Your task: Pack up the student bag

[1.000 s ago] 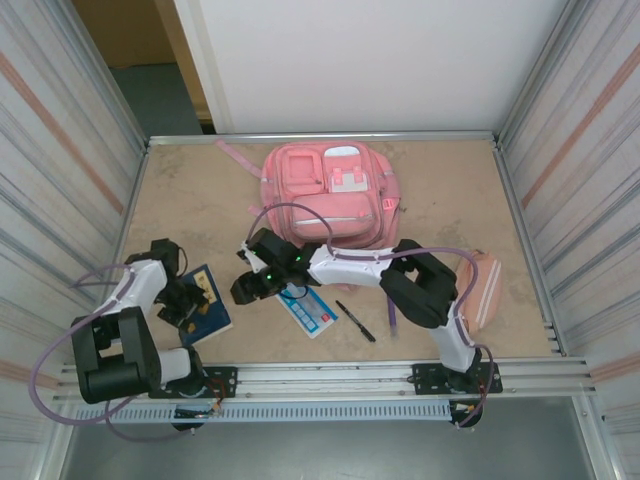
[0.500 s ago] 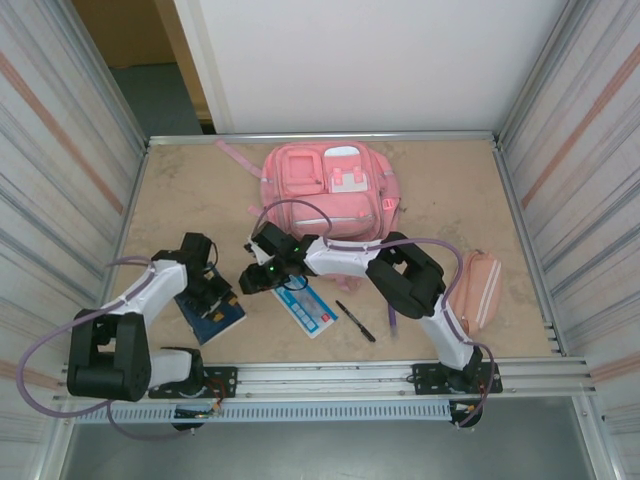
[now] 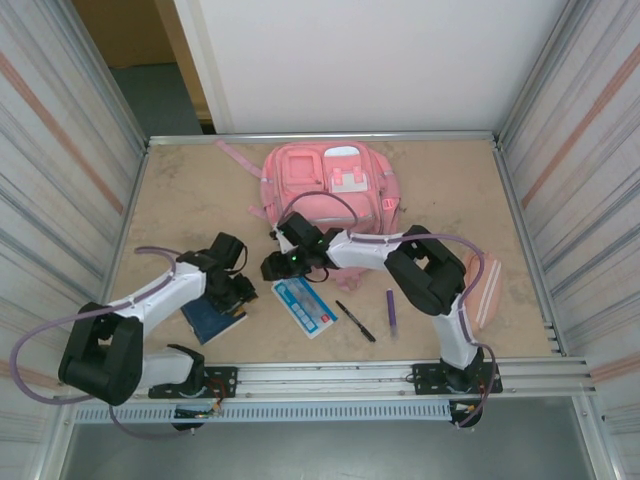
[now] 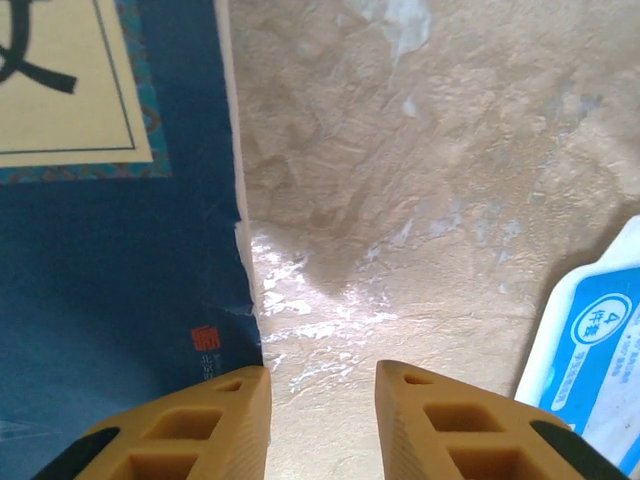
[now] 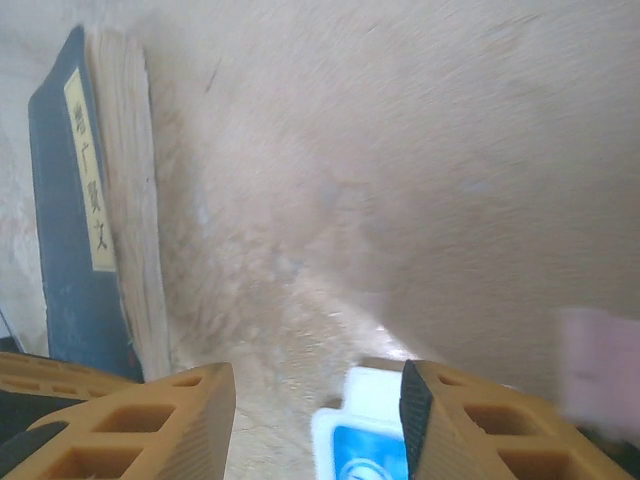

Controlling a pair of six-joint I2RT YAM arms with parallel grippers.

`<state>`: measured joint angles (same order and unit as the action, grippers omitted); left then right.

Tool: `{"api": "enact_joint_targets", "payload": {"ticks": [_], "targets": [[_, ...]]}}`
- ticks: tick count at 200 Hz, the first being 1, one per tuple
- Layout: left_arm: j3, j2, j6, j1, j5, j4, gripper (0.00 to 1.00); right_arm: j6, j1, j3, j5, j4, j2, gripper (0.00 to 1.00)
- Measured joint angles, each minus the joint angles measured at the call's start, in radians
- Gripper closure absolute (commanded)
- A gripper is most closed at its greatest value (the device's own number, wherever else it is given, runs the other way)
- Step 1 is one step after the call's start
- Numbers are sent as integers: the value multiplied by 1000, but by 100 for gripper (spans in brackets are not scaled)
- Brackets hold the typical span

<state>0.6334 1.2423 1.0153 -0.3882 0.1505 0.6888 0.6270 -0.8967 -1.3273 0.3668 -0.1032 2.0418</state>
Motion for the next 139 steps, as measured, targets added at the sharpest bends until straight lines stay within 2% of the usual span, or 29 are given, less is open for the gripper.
{"api": "enact_joint_targets", "payload": {"ticks": [19, 45, 72, 88, 99, 119, 139], "targets": [[21, -76, -9, 1, -93, 77, 57, 0, 0, 11, 0, 1, -16, 53], [116, -187, -69, 32, -230, 172, 57, 0, -3, 13, 0, 5, -30, 52], [84, -232, -132, 158, -286, 135, 59, -3, -6, 23, -1, 20, -44, 50], [-3, -201, -148, 258, -278, 62, 58, -4, -8, 23, -3, 26, -49, 49], [-58, -146, -155, 289, -265, 3, 55, -4, -12, 24, -5, 26, -54, 49], [-84, -67, -171, 262, -257, -52, 53, -10, -26, 35, -11, 26, -76, 49], [-66, -29, -186, 171, -260, -124, 52, -17, -40, 47, -24, 18, -102, 48]]}}
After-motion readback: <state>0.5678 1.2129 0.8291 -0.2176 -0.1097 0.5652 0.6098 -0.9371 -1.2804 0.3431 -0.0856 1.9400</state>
